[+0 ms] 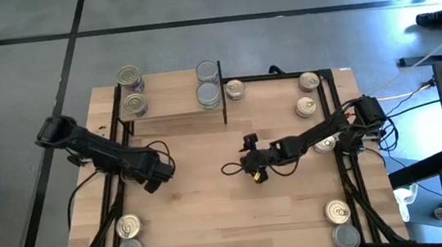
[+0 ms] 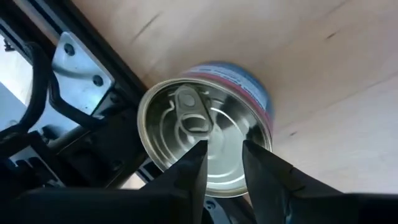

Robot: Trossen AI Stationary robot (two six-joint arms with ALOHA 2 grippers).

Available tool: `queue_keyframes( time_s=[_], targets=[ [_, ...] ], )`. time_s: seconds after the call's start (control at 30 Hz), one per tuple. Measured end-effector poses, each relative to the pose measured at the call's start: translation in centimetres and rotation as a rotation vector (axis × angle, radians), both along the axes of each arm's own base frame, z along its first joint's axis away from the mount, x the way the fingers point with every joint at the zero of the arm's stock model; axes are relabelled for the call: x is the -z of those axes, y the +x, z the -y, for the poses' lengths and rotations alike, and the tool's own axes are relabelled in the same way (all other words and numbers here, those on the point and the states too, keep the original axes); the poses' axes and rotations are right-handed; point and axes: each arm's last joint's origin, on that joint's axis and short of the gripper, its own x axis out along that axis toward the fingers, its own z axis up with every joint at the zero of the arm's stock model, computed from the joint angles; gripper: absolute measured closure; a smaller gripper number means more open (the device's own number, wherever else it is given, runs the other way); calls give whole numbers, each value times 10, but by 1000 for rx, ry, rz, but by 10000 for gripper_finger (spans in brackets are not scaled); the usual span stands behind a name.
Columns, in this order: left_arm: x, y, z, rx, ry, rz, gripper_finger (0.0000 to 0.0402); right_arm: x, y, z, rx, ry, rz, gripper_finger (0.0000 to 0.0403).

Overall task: Stack canned seafood by type on shelf
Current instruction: Stack the blue tuna can on top of the blue tuna can on the shelf

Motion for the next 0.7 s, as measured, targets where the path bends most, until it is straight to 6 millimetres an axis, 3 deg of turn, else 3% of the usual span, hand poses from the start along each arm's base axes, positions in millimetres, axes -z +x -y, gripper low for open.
queue_keyframes(
  time_s=[0.3, 0.7],
  targets=[
    [11, 15, 5, 134, -104, 18, 322, 1, -2, -10, 17, 69, 5, 109],
    [3, 67, 15, 401, -128, 474, 341, 1, -7, -29, -35, 73, -3, 109]
  ],
)
